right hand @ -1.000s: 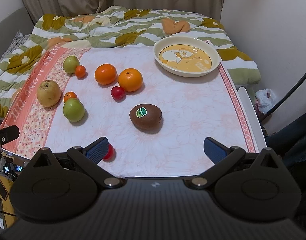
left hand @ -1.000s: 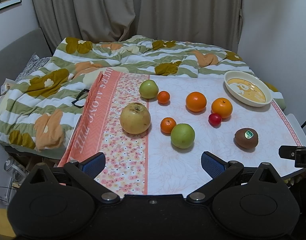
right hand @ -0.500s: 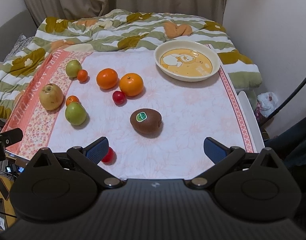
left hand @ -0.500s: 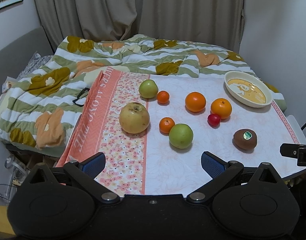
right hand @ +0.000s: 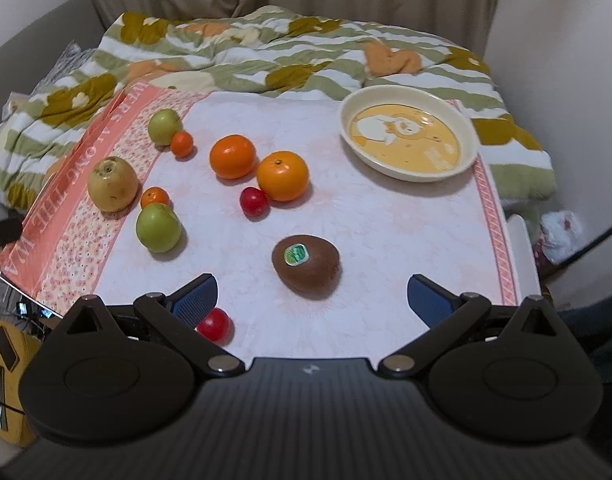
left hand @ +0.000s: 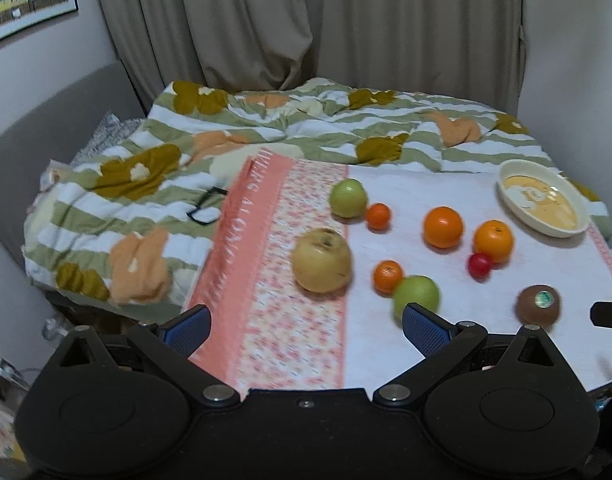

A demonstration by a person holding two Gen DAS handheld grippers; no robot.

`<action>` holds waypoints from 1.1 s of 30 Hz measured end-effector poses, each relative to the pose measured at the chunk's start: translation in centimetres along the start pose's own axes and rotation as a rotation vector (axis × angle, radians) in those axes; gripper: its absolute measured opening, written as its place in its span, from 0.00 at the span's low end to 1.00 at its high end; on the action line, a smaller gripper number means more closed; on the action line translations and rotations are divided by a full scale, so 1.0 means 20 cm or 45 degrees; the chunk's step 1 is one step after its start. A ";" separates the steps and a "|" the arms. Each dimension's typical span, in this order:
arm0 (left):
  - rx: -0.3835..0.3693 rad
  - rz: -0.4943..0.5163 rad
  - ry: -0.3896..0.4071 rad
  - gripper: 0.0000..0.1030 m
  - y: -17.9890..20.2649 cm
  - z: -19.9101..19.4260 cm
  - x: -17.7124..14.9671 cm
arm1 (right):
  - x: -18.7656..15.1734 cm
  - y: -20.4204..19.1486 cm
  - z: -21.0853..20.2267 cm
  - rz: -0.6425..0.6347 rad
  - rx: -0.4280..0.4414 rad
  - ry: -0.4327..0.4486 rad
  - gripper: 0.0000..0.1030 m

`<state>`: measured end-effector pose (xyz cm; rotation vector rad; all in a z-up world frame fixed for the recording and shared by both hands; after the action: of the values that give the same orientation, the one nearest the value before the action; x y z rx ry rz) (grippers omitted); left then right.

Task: Organize fruits
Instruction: 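Grasp the large yellow fruit with the left tool while the right tool grasps the green apple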

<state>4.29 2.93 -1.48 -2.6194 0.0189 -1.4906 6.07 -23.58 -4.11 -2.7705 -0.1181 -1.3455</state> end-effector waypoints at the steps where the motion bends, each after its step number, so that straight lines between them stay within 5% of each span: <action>1: -0.001 0.017 0.003 1.00 -0.02 0.02 0.00 | 0.00 -0.02 0.02 -0.004 0.001 -0.008 1.00; 6: -0.045 0.144 0.024 1.00 -0.10 0.13 0.04 | 0.02 -0.14 0.07 0.020 0.017 -0.007 1.00; 19: -0.440 0.230 -0.030 1.00 -0.29 0.53 0.06 | 0.01 -0.52 0.28 0.176 -0.060 -0.053 1.00; 33: -0.736 0.355 -0.139 0.98 -0.22 0.92 -0.01 | -0.04 -0.82 0.53 0.234 -0.126 -0.121 1.00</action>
<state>19.68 9.22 -10.38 -2.9440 0.8887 -1.3974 12.28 -6.44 -10.97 -2.8421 0.1998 -1.2077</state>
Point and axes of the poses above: each gripper's, at about its wrist camera, not at the fingertips, and z roughly the way its jaws point, y to its right, x to its top, the point moved 4 cm from there along z, roughly the way its jaws point, and after that the axes turned 15 degrees about y, right-handed, at the moved point
